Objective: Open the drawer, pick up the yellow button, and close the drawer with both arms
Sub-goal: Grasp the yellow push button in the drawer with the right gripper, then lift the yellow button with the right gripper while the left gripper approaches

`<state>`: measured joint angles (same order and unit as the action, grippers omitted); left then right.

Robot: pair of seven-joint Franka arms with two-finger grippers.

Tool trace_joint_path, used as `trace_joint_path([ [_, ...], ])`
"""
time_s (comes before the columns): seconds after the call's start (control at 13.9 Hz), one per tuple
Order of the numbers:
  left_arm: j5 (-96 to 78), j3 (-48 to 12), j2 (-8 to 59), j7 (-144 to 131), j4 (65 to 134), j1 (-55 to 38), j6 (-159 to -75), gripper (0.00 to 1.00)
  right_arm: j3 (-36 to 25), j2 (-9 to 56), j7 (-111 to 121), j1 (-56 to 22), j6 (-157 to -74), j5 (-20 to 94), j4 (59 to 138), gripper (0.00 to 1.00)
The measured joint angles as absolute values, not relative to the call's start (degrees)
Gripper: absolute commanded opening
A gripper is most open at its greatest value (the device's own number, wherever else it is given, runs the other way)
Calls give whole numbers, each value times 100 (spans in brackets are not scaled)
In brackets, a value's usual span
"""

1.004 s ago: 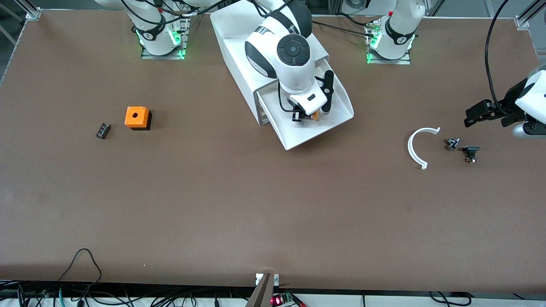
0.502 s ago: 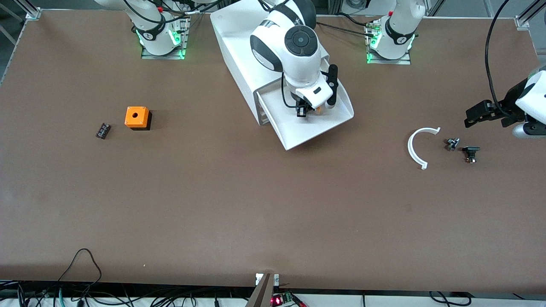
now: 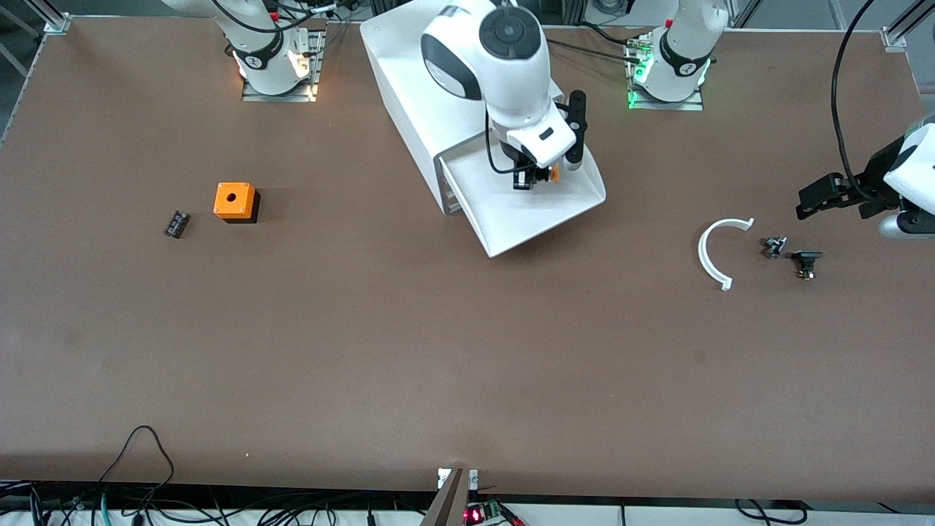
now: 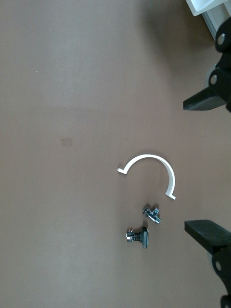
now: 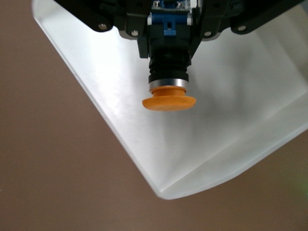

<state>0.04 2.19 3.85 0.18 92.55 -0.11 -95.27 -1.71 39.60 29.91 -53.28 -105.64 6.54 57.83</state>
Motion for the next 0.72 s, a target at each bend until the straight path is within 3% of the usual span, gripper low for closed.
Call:
trace_joint_path([
  [0.36,3,219,413,17,9255,-8,-9533,100,-344,3515,1559,-4977,-10506,203,5784,17],
  [0.72,-2,125,522,-357,9300,-26,-9687,100,-671,3238,486,-3962,-10355,193,6236,17],
])
